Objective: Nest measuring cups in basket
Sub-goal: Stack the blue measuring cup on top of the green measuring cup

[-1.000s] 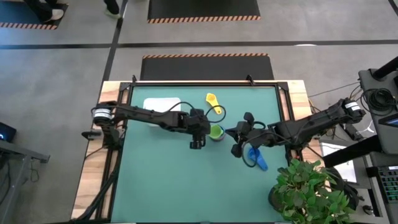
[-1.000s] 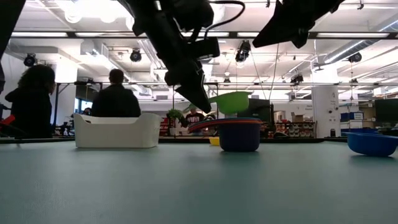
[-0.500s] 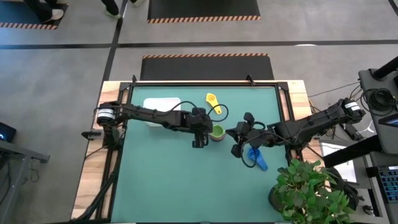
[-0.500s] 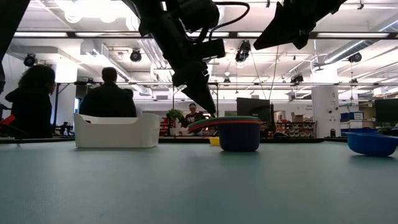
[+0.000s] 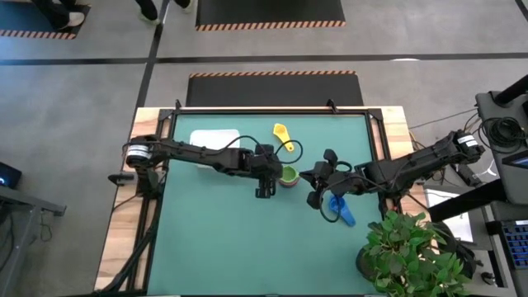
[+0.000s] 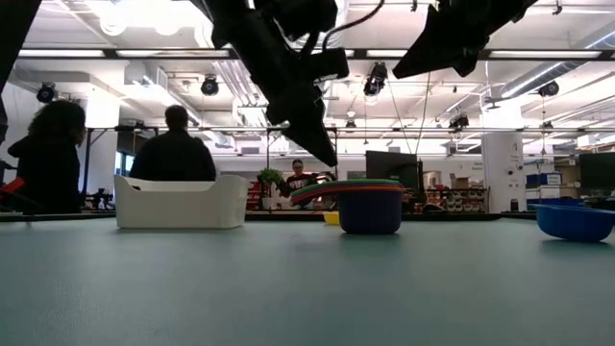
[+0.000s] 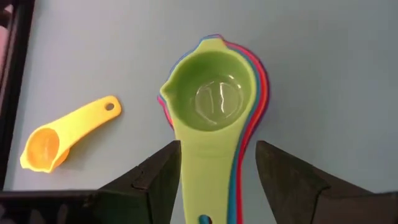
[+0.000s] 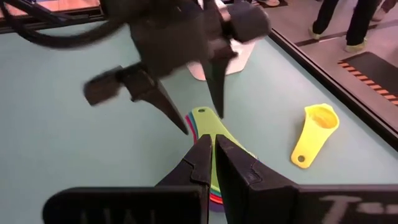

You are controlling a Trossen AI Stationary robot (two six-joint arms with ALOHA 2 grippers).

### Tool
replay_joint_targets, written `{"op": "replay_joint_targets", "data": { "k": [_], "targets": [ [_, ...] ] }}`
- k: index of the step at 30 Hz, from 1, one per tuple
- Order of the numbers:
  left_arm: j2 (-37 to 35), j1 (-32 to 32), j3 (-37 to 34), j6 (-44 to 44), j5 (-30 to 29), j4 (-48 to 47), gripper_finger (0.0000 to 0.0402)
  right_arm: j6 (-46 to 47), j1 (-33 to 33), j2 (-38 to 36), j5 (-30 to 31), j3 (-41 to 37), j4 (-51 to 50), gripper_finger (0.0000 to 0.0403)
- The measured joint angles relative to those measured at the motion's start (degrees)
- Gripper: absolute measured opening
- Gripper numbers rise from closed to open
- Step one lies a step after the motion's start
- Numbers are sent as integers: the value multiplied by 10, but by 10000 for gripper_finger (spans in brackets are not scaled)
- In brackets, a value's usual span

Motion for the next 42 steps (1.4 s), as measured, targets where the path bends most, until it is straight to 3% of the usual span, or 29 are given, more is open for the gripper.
{"op": "replay_joint_targets", "data": {
  "k": [6,12,20,26,31,37,42],
  "targets": [
    [-80,-27,-72,2,0,79,181,27,0,0,0,-16,-7,9],
    [-182,-30,-152,-21,-2,146,166,109,0,0,-7,-21,-49,9],
    [-276,-30,-211,-25,-2,176,158,232,1,0,-142,-22,-86,9],
    [-293,-30,-214,-23,-2,175,158,368,11,0,-253,-22,-219,9],
    [-291,-30,-214,-8,-2,174,158,493,27,0,-287,-22,-350,9],
    [-290,-30,-214,10,-2,175,158,549,51,3,-288,-21,-330,9],
    [-290,-29,-214,28,-2,177,158,555,51,52,-285,-20,-317,9]
  ]
}}
